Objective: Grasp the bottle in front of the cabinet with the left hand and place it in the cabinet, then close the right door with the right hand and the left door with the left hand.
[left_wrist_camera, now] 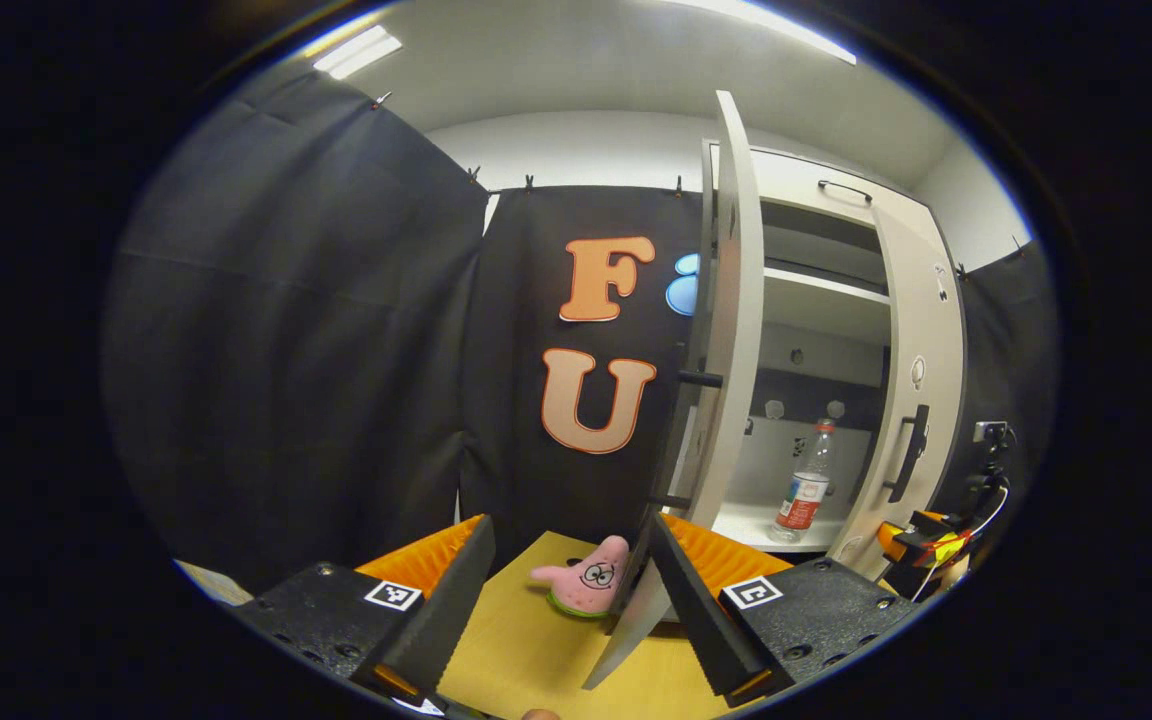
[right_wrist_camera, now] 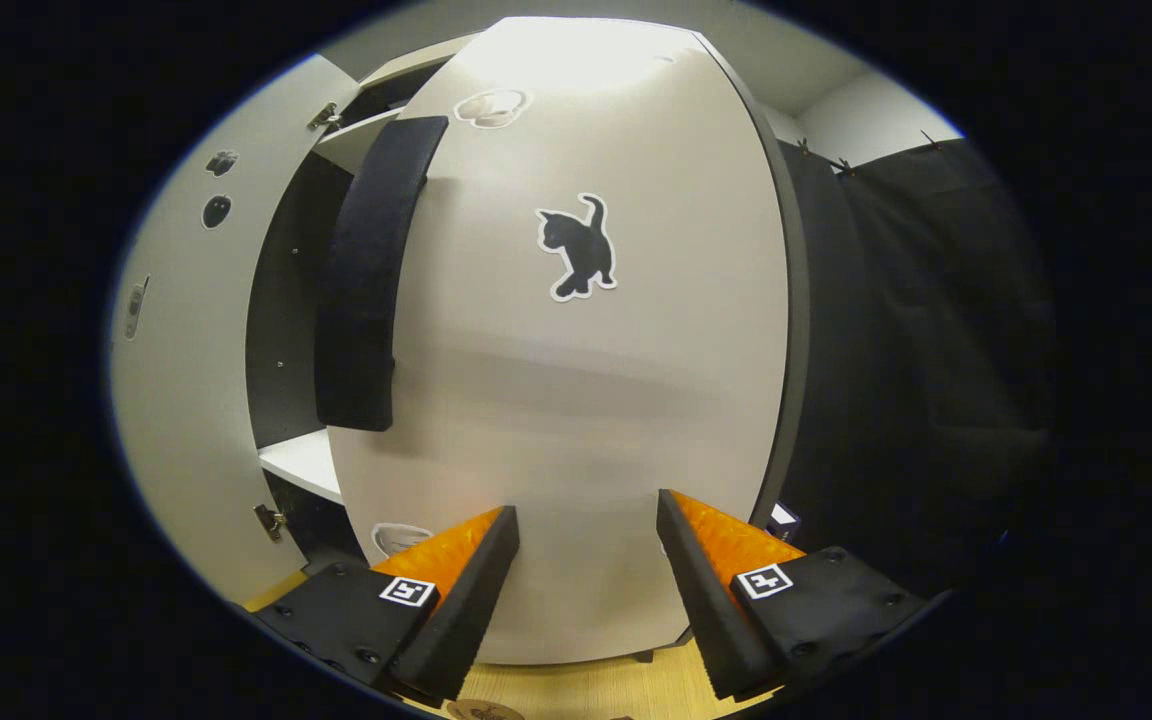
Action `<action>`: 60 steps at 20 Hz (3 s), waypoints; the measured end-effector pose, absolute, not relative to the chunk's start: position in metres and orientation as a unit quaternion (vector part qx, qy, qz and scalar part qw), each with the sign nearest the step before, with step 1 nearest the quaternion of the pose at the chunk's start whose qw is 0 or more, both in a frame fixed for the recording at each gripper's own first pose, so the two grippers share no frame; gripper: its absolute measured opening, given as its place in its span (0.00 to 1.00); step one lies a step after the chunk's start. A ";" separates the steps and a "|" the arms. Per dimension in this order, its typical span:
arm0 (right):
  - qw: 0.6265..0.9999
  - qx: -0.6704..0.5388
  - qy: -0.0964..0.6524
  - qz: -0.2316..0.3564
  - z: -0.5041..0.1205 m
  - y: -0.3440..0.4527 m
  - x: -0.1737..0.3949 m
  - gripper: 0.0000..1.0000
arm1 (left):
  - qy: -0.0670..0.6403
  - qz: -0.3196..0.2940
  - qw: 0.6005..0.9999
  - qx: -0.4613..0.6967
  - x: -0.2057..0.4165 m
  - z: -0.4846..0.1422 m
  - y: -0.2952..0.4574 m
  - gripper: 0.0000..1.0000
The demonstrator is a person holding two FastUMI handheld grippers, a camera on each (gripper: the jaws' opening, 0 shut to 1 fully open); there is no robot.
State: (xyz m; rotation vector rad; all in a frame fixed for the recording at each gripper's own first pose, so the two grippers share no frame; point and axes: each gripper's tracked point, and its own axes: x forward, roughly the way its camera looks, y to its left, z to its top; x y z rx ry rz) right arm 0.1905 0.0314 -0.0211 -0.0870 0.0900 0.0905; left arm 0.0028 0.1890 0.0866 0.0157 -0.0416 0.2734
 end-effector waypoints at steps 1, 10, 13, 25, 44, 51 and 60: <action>0.997 -0.045 0.045 0.043 -0.021 0.031 0.191 0.94 | -0.016 0.138 0.990 0.005 0.005 0.082 0.192 0.94; 0.997 -0.038 0.053 0.031 -0.021 0.027 0.188 0.95 | 0.019 0.136 0.991 0.004 0.042 0.048 0.207 0.95; 0.997 -0.037 0.054 0.027 -0.018 0.020 0.181 0.98 | 0.028 0.122 0.992 0.004 0.055 0.041 0.199 0.95; 0.998 -0.050 0.027 0.001 0.018 -0.026 0.118 0.94 | 0.039 0.102 0.994 0.016 0.063 0.034 0.184 0.93; 0.997 -0.056 -0.001 -0.047 0.048 -0.106 0.027 0.98 | 0.069 -0.044 0.997 0.007 0.109 0.005 0.048 0.93; 0.996 -0.052 -0.011 -0.068 0.054 -0.128 0.014 0.98 | 0.075 -0.087 0.993 -0.003 0.176 -0.017 -0.001 0.93; 0.995 -0.053 -0.014 -0.082 0.058 -0.138 0.015 0.98 | 0.068 -0.095 0.993 0.019 0.208 -0.024 -0.019 0.93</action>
